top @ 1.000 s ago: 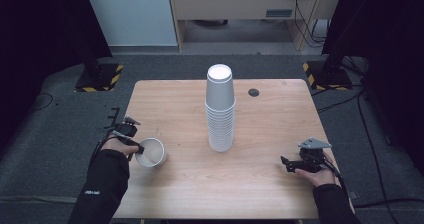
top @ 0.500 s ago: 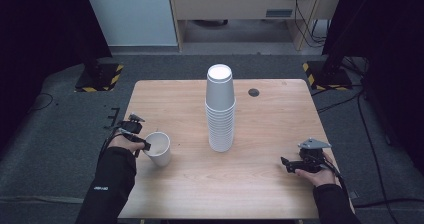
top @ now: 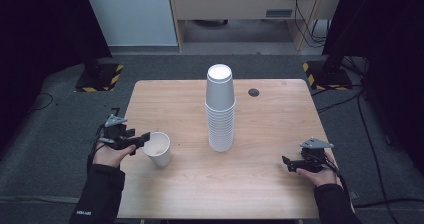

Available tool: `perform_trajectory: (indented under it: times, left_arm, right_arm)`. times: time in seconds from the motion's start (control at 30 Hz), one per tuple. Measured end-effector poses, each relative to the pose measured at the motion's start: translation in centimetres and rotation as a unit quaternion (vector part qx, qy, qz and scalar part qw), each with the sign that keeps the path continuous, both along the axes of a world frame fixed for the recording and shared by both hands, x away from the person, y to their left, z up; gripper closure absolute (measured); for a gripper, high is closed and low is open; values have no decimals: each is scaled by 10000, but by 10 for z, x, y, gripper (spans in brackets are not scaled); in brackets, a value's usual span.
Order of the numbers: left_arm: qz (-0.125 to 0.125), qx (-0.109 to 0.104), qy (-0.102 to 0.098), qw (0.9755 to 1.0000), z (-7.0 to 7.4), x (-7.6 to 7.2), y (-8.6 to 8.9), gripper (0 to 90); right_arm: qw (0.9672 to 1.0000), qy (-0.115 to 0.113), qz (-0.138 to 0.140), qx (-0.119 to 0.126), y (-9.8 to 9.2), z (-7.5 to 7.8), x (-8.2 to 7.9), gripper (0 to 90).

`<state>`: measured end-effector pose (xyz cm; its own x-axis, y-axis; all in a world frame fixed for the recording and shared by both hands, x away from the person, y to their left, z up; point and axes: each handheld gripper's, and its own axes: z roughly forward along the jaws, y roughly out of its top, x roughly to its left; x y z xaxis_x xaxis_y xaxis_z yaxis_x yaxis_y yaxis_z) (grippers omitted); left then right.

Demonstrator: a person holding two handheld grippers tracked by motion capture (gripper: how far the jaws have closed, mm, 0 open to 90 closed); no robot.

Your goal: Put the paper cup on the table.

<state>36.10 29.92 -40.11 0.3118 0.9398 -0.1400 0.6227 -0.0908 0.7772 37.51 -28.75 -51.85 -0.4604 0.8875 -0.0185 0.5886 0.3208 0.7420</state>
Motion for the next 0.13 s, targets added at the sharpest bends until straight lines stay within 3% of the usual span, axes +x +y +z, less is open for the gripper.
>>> perform_trajectory:
  times: [0.07, 0.13]
  left_arm:
    - [151, -162, -509, 9985, -1, -8, 7, 313]
    - [274, -276, -863, 9955, -3, -14, 13, 303]
  right_arm:
    - [10000, -23, -46, 34, -1, 0, 0, 43]
    - [9999, -44, -86, 52, -2, 1, 0, 43]
